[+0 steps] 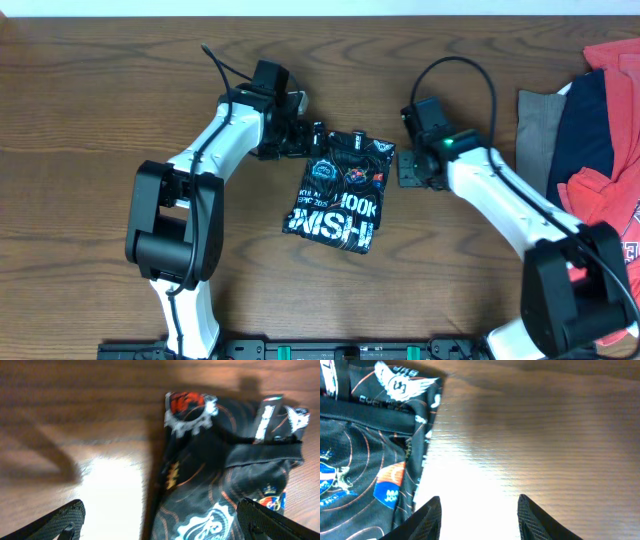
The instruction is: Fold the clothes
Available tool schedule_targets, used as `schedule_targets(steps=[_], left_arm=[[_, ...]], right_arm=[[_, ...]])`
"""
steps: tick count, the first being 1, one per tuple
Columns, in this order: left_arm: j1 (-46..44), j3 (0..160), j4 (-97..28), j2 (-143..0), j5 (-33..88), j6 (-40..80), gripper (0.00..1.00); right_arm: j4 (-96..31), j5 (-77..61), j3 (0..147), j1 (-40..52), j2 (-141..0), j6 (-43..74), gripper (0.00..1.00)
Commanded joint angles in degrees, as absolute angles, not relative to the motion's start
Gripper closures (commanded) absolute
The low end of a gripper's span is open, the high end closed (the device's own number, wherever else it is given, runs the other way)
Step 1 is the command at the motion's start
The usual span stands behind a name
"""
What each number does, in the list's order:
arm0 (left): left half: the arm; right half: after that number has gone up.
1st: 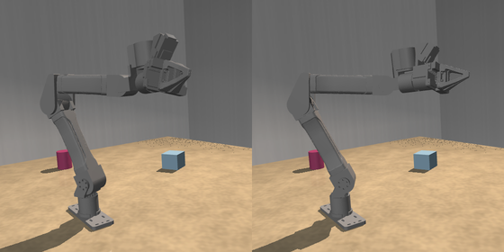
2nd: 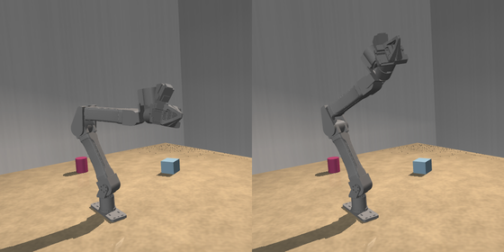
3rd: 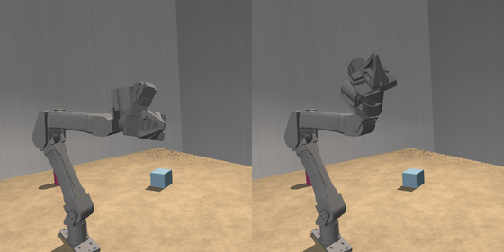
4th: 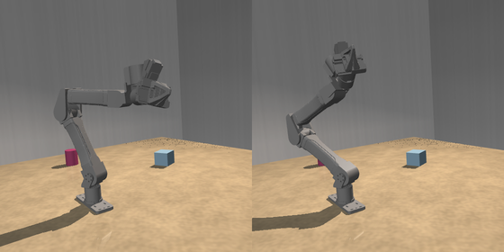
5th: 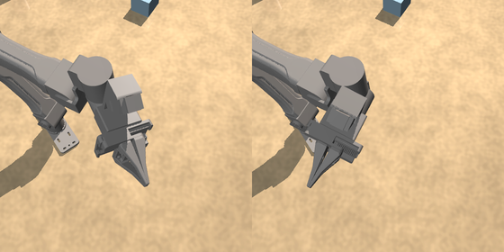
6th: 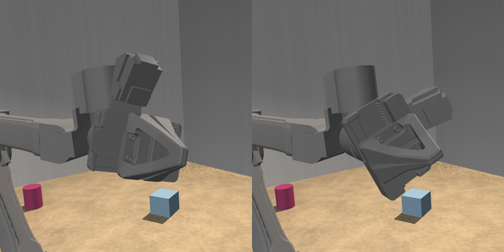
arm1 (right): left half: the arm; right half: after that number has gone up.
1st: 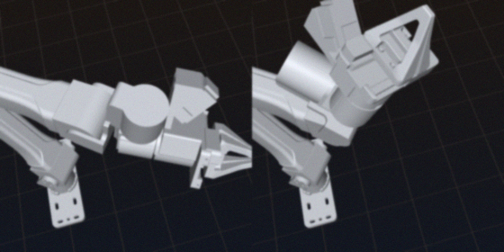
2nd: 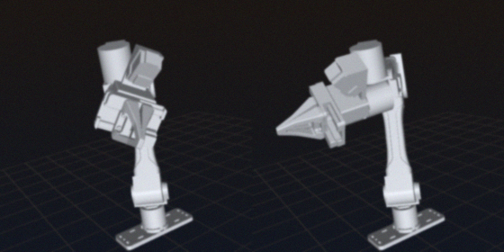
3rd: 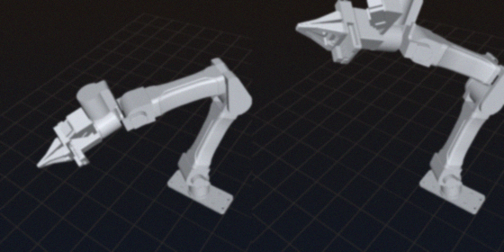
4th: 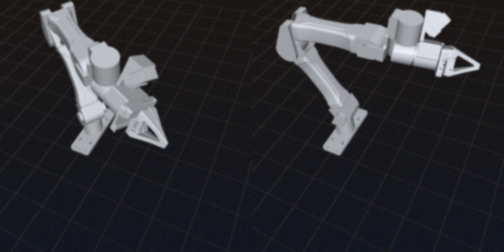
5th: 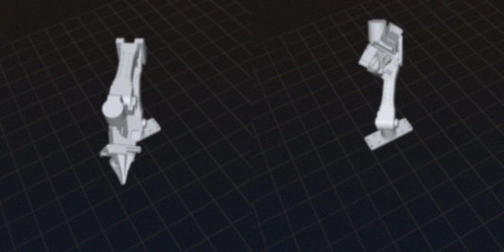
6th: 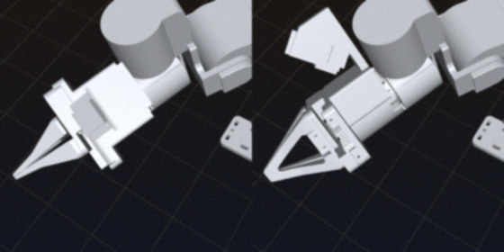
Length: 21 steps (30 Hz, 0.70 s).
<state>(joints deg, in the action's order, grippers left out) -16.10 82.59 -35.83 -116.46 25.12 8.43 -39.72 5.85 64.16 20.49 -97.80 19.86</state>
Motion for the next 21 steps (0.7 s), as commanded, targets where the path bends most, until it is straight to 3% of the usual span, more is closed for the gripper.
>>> schedule_targets(steps=[1, 15, 19, 21], left_arm=[[-17.1, 82.5, -33.6, -116.2, 25.1, 6.2, 0.02], [-22.4, 81.7, -26.2, -121.8, 25.0, 6.2, 0.01], [-23.5, 81.7, -26.0, -123.2, 25.1, 6.2, 0.16], [-23.9, 81.7, -26.0, -123.8, 25.1, 6.2, 0.32]], right_arm=[[-41.4, 6.2, 64.1, 19.8, -96.3, 19.0, 0.52], [-51.0, 6.2, 64.1, 19.8, -96.1, 19.7, 0.52], [-52.5, 6.2, 64.1, 19.8, -96.1, 19.7, 0.53], [-52.5, 6.2, 64.1, 19.8, -96.1, 19.7, 0.53]])
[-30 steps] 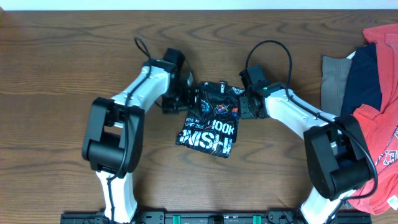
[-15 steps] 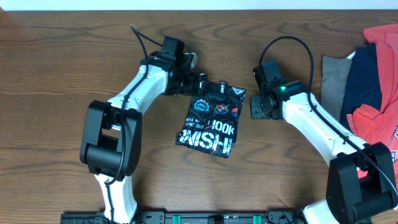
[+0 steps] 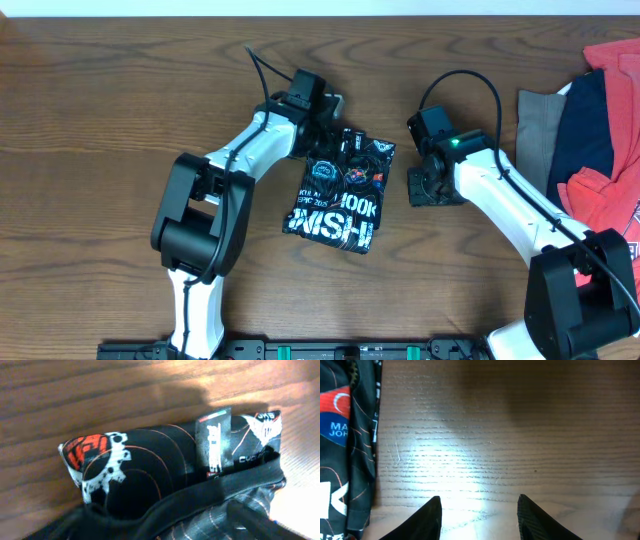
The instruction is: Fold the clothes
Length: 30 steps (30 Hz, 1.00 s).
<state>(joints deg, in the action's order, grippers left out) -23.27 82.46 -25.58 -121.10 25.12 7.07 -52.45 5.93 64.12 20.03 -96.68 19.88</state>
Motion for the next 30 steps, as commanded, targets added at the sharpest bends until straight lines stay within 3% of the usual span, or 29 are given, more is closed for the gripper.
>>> schedule_targets(steps=[1, 3, 6, 16, 30], left_arm=[[-24.1, 81.7, -26.0, -124.0, 25.1, 6.2, 0.43], [-24.3, 81.7, -26.0, -124.0, 25.0, 6.2, 0.71], [-24.0, 81.8, -25.1, -123.9, 24.9, 6.2, 0.94], [-14.9, 83.7, -25.1, -119.5, 18.0, 6.6, 0.94], [14.2, 83.7, -22.6, -112.6, 15.5, 7.7, 0.94]], right_arm=[[-52.5, 6.2, 64.1, 19.8, -96.1, 19.7, 0.53], [-52.6, 6.2, 64.1, 19.8, -96.1, 19.7, 0.53], [-52.7, 6.2, 64.1, 19.8, -96.1, 19.7, 0.53], [-54.3, 7.5, 64.1, 18.3, -95.0, 19.7, 0.53], [-54.3, 7.5, 64.1, 14.0, -91.9, 19.7, 0.53]])
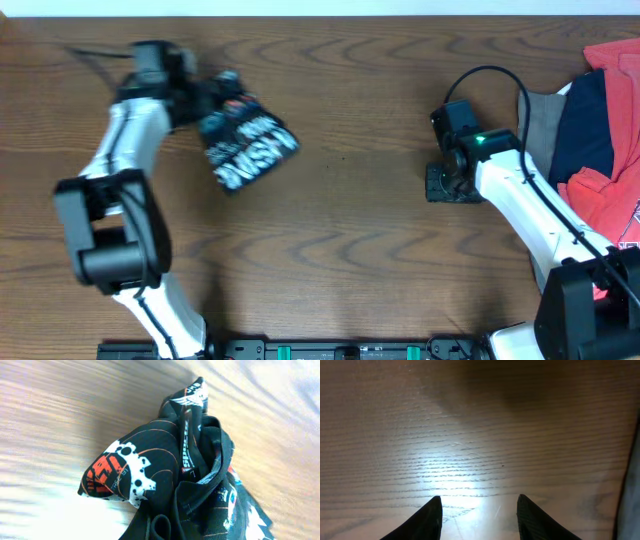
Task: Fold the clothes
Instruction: 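Carry the folded bundle to the table's upper left with the left gripper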
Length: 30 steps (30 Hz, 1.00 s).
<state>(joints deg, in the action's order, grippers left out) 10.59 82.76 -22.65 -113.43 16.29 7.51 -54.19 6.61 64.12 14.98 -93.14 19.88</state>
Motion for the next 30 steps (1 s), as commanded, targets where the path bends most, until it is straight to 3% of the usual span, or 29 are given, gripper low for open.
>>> schedule_targets(steps=[1, 6, 11, 12, 15, 16, 21, 30], left_arm=[[16.3, 83.7, -22.3, -112.6, 15.5, 7.8, 0.94], [24.6, 83.7, -20.0, -112.7, 15.6, 9.0, 0.94], [29.7, 83.7, -20.0, -112.6, 15.6, 10.4, 0.87], [30.5, 83.7, -20.0, -112.6, 15.6, 10.4, 0.76], [32.1, 83.7, -20.1, -112.6, 15.8, 10.4, 0.08], [32.4, 83.7, -20.4, -112.6, 15.8, 10.4, 0.02], [32.9, 83.7, -21.7, -112.6, 15.8, 11.1, 0.02], [27.2, 83.7, -24.3, -112.3, 20.3, 9.6, 0.02]], right_arm=[[-54.3, 7.5, 64.1, 13.8, -91.9, 19.7, 0.53], [-54.2, 7.5, 64.1, 13.8, -91.8, 19.7, 0.53], [-54.2, 7.5, 64.1, 13.8, -91.8, 19.7, 0.53], [-54.3, 7.5, 64.1, 13.8, -91.8, 19.7, 0.53], [-54.1, 7.5, 64.1, 13.8, -91.8, 19.7, 0.53], [-54.0, 7.5, 64.1, 13.8, -91.8, 19.7, 0.53], [-53.6, 7.4, 64.1, 13.8, -91.8, 20.4, 0.51], [-46.3, -2.9, 64.1, 10.2, -91.8, 21.3, 0.28]])
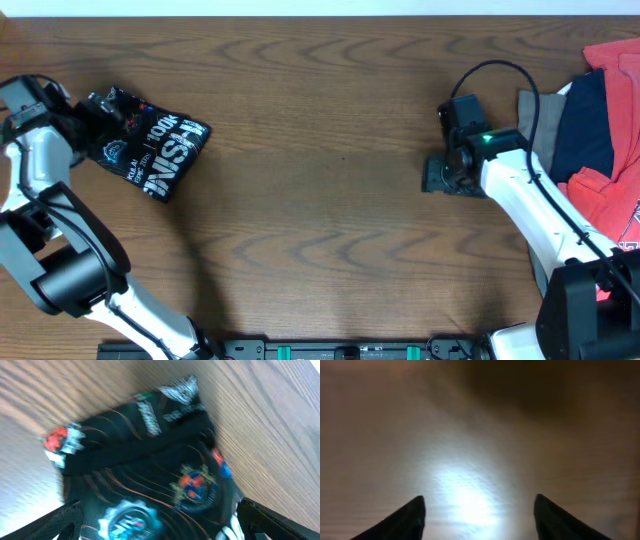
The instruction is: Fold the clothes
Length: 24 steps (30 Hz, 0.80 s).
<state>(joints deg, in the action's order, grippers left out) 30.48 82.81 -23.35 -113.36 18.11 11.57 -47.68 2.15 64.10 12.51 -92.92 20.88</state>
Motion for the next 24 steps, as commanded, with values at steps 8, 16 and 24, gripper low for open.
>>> schedule_targets(steps=[8, 16, 24], left_arm=[[10.1, 83.7, -29.8, -112.3, 16.6, 3.7, 0.02], [-5.7, 83.6, -40.4, -112.3, 12.2, 3.0, 0.02], [-10.7, 83.6, -66.0, -112.3, 12.4, 5.2, 0.02]], right_arm=[[-37.8, -12.8, 64.1, 4.7, -92.9, 14.6, 0.1], [-41.5, -13.1, 64.1, 0.2, -93.0, 11.4, 0.01], [-56.4, -14.4, 64.0, 0.2, -93.0, 10.6, 0.01]])
